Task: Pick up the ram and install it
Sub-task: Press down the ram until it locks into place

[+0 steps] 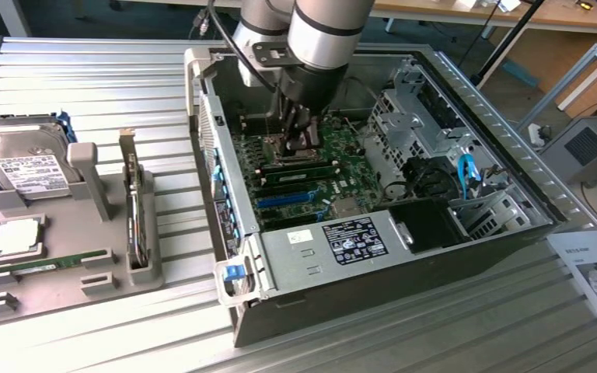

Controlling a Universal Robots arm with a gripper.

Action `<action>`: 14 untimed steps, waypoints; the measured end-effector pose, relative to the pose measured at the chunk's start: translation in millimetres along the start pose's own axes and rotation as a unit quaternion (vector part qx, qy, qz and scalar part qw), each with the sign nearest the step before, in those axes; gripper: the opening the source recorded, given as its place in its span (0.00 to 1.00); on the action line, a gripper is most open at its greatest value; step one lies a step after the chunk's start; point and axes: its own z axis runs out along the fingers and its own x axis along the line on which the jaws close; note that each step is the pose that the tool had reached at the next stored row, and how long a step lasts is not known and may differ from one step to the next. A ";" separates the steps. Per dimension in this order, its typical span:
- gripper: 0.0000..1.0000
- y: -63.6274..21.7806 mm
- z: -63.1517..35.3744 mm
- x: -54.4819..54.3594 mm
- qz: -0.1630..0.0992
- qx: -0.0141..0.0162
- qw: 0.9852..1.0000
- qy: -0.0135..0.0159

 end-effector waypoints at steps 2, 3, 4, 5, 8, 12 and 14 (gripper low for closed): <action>0.11 -4.8 0.1 0.0 0.000 0.000 1.000 0.000; 0.11 -7.1 0.1 0.0 0.000 0.000 1.000 0.000; 0.11 -9.6 0.1 0.0 0.000 0.000 1.000 0.000; 0.11 -11.6 0.1 0.0 0.000 0.000 1.000 0.000; 0.11 -18.2 0.0 0.1 0.000 -0.001 1.000 0.000; 0.11 -23.0 -0.1 0.1 0.000 -0.001 1.000 0.000; 0.11 -23.0 -0.1 0.1 0.000 -0.001 1.000 0.000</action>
